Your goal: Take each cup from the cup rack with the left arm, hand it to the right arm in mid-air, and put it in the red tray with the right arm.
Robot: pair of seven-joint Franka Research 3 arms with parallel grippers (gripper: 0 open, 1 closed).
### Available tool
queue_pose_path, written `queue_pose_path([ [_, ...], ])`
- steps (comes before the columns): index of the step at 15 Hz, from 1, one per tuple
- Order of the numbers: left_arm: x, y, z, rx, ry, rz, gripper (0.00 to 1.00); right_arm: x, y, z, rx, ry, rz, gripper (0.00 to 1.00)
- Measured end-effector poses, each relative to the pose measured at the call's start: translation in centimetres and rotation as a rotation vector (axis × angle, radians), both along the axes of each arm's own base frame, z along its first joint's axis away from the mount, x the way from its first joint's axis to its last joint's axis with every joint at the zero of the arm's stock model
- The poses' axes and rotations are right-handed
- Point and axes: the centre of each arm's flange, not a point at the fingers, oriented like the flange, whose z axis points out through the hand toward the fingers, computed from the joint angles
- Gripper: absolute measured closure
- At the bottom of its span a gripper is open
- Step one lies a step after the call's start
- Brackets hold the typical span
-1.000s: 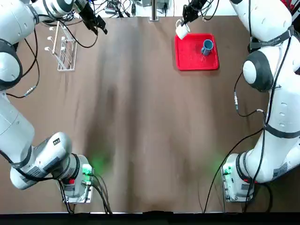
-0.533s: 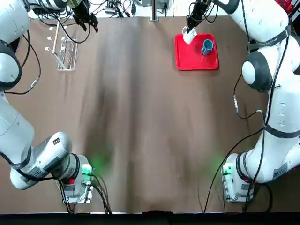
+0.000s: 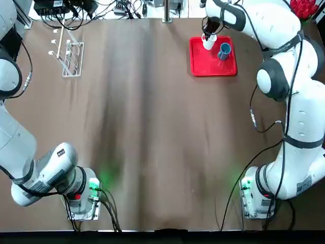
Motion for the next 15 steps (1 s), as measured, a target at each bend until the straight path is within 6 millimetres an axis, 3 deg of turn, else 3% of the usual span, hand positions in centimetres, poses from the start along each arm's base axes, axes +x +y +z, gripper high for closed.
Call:
queue_pose_path([
  [4, -0.3, 0.6, 1.5, 0.009, 0.026, 0.006, 0.00, -0.3, 0.4, -3.7, -0.037, 0.033, 0.032, 0.92],
  [8, -0.8, 0.5, 3.7, 0.026, -0.002, 0.014, 0.00, -1.3, 2.9, -4.8, -0.108, 0.019, 0.163, 0.92],
  [13, -1.6, 0.3, 6.2, 0.126, -0.043, 0.044, 0.00, -0.4, 1.6, -6.2, -0.115, -0.015, 0.262, 0.92],
  [15, -2.2, -0.7, 7.3, 0.144, -0.054, 0.060, 0.00, -0.2, 1.2, -6.5, -0.116, -0.015, 0.266, 0.92],
])
